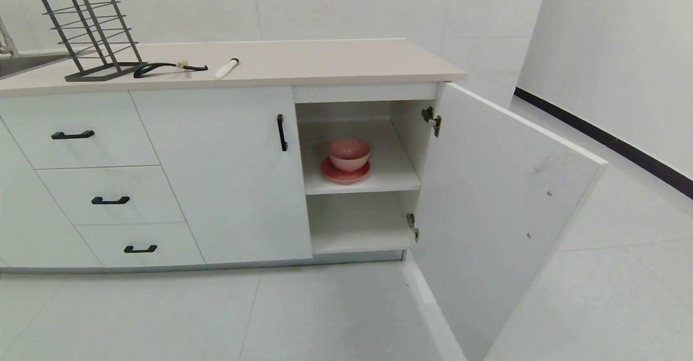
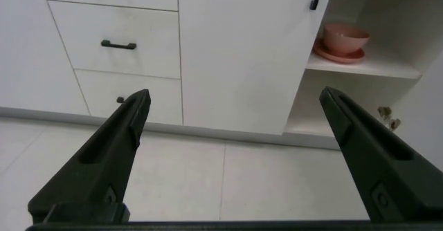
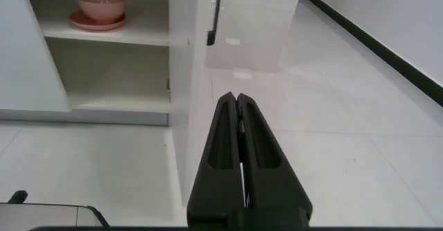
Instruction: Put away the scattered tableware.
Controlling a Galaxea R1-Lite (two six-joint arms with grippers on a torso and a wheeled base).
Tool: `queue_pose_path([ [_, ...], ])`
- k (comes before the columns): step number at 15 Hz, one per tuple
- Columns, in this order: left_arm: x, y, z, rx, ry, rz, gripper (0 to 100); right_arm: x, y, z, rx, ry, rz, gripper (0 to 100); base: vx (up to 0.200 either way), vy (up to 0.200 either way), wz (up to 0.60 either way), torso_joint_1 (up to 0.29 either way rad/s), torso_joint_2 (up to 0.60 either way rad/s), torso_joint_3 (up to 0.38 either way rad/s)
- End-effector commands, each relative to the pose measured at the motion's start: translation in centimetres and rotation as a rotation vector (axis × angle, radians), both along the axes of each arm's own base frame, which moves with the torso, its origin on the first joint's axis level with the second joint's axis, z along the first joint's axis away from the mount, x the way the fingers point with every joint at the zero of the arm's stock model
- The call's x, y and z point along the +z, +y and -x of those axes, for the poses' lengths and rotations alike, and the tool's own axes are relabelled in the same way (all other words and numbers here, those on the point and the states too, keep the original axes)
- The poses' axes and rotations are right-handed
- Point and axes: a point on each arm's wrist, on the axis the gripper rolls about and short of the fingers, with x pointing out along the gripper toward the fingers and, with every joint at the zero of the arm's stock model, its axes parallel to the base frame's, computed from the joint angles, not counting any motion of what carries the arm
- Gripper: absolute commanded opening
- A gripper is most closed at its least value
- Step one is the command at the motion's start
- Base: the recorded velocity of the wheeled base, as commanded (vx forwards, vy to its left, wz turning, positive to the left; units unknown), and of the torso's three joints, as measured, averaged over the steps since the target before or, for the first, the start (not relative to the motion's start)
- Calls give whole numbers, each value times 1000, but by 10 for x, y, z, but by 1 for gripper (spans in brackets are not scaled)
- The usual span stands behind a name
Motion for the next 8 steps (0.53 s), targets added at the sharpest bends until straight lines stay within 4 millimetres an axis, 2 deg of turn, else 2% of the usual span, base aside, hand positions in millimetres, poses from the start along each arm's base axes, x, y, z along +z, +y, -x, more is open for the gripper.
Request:
queue_pose_path([
  [1,0,0,0,0,-1,2,100,0,0,0,0,2,0,0,0,0,0,0,0,0],
  [7,0,0,0,-1,4,-8,100,0,0,0,18,5,-1,0,0,0,0,0,0,0],
  [8,0,0,0,-1,0,-4,100,0,0,0,18,3,0,0,0,-200,0,12,12,2],
])
